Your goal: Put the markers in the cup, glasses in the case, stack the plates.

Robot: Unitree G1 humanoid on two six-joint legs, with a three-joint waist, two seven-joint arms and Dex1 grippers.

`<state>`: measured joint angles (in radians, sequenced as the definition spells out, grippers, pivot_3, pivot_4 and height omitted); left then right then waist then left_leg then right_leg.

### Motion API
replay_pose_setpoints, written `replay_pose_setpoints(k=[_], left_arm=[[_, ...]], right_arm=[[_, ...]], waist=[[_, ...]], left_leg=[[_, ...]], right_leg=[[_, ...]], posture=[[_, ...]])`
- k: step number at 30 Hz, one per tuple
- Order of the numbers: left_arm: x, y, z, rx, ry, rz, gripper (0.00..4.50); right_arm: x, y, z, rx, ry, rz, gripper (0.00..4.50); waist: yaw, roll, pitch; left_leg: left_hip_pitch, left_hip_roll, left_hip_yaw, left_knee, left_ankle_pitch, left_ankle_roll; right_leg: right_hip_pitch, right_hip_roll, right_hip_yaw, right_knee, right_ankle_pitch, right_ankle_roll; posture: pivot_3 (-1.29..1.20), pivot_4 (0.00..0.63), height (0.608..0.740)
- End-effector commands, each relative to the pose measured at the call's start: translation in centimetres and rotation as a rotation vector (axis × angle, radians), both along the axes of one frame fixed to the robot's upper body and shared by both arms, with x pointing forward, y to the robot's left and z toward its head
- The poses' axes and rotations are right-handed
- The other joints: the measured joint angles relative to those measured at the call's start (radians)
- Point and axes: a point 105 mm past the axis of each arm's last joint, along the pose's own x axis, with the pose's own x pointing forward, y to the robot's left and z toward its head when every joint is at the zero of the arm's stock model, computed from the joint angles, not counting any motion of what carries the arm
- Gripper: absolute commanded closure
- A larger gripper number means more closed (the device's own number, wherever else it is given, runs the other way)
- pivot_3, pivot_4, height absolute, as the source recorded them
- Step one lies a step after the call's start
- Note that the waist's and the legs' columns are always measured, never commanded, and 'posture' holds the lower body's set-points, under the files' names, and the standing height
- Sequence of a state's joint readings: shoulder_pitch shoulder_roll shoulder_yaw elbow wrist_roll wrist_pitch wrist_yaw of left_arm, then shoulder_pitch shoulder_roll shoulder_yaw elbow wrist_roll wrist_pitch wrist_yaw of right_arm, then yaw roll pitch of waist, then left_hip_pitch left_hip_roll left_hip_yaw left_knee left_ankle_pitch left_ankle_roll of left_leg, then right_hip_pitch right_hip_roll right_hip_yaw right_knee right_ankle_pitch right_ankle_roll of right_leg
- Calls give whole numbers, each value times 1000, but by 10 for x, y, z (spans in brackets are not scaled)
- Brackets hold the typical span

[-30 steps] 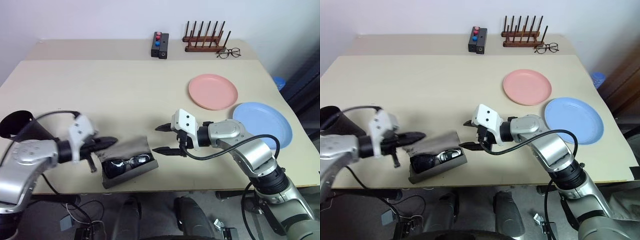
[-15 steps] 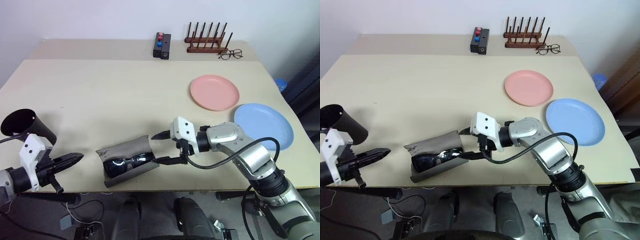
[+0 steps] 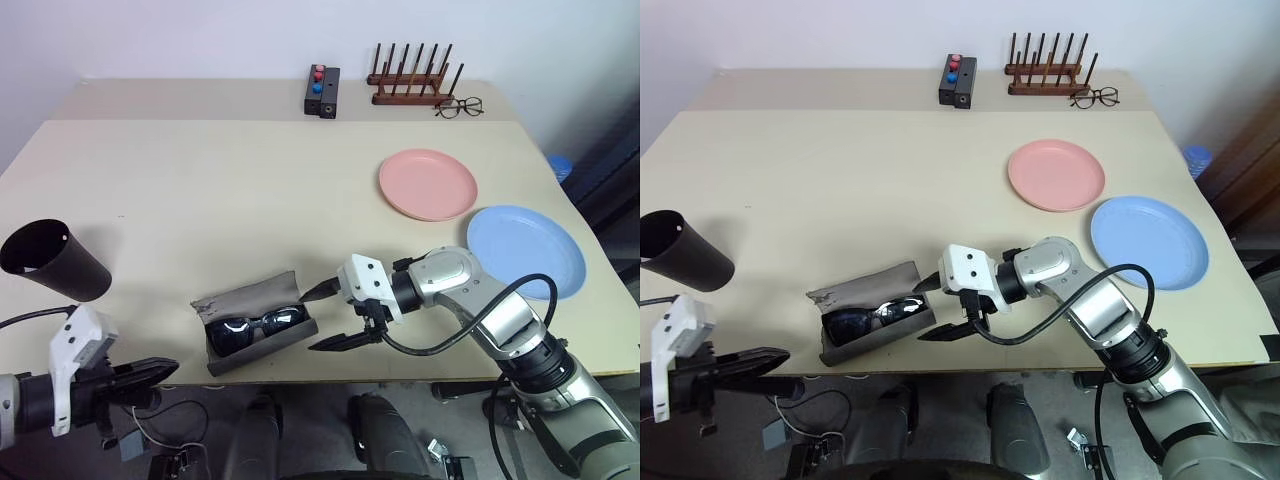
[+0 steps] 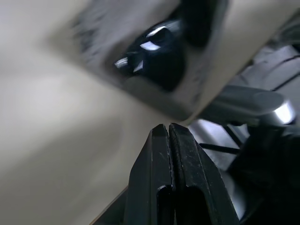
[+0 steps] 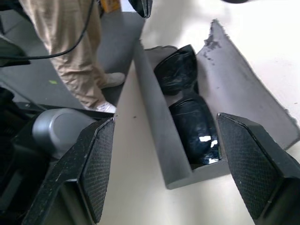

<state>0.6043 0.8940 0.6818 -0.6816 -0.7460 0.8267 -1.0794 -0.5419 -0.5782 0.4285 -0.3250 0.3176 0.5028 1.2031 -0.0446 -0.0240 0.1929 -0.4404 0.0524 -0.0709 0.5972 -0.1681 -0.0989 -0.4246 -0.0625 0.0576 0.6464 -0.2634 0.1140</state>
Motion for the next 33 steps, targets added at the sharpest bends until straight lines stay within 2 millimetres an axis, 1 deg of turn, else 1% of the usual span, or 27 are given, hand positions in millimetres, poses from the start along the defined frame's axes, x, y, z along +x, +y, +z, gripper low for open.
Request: replay_pose_setpoints(k=[1, 6, 8, 12, 14, 17, 19, 21, 24, 26, 29, 31, 33], left_arm=[[-10, -26, 1, -67, 23, -86, 4473], [-18, -57, -4, -109, 44, -199, 4473], [-7, -61, -8, -88, -4, -167, 4473], [29, -49, -16, 24, -136, -45, 4473], [38, -46, -17, 56, -176, -22, 4473], [54, -36, -15, 74, -226, 44, 4473], [60, -31, -14, 74, -245, 72, 4473], [61, -32, -9, 45, -255, 61, 4473], [71, -22, -4, 49, -292, 118, 4473], [73, -20, 2, 13, -301, 132, 4473], [71, -24, 19, -95, -306, 115, 4473], [71, -25, 27, -132, -306, 107, 4473], [81, -22, 45, -172, -354, 121, 4473]], right_arm=[[1, 0, 2, 3, -32, 9, 966], [4, 1, 1, 6, -42, -1, 966], [6, 1, 1, 8, -48, -7, 966], [7, 0, 1, 11, -53, -19, 966], [7, 0, 1, 11, -54, -22, 966], [7, 0, 1, 14, -55, -32, 966], [7, 0, 1, 16, -55, -39, 966], [7, 0, 1, 16, -54, -44, 966], [6, -1, 0, 16, -50, -54, 966], [5, -1, 0, 17, -47, -57, 966], [4, -1, 0, 17, -44, -62, 966], [4, -2, 0, 17, -42, -65, 966], [4, -2, 1, 18, -44, -71, 966]], waist=[[0, 0, 0], [1, 0, 0], [2, 0, 0], [2, 0, 0], [1, 0, 0], [2, 0, 0], [1, 0, 0], [2, 0, 0], [3, 0, 0], [2, 0, 0], [2, 0, 0], [2, 0, 0], [4, 0, 0]], left_leg=[[0, 0, 0, 0, 0, 0], [0, 0, 0, 0, 0, 0], [0, 0, 0, 0, 0, 0], [0, 0, 0, 0, 0, 0], [0, 0, 0, 0, 0, 0], [0, 0, 0, 0, 0, 0], [1, 0, 0, 0, 0, 0], [1, 0, 0, 0, 0, 0], [0, 0, 0, 0, 0, 0], [1, 0, 0, 0, 0, 0], [1, 0, 0, 0, 0, 0], [1, 0, 0, 0, 0, 0], [1, 0, 0, 0, 0, 0]], right_leg=[[0, 0, 0, 0, 0, 0], [0, 0, 0, 0, 0, 0], [0, 0, 0, 0, 0, 0], [0, 1, 0, 1, 0, 0], [0, 1, 0, 1, 0, 0], [0, 1, 0, 1, 0, 0], [0, 1, 0, 1, 0, 0], [1, 1, 0, 1, 0, 0], [1, 1, 0, 1, 0, 0], [1, 1, 0, 1, 0, 0], [1, 1, 0, 1, 0, 0], [1, 1, 0, 1, 0, 0], [1, 1, 0, 1, 0, 0]], posture=[[0, 150, 740], [0, 150, 740], [0, 150, 740], [0, 150, 740], [0, 150, 740], [0, 150, 740], [0, 150, 740], [0, 150, 740], [0, 150, 740], [0, 150, 740], [0, 150, 740], [0, 150, 740], [0, 150, 740]])
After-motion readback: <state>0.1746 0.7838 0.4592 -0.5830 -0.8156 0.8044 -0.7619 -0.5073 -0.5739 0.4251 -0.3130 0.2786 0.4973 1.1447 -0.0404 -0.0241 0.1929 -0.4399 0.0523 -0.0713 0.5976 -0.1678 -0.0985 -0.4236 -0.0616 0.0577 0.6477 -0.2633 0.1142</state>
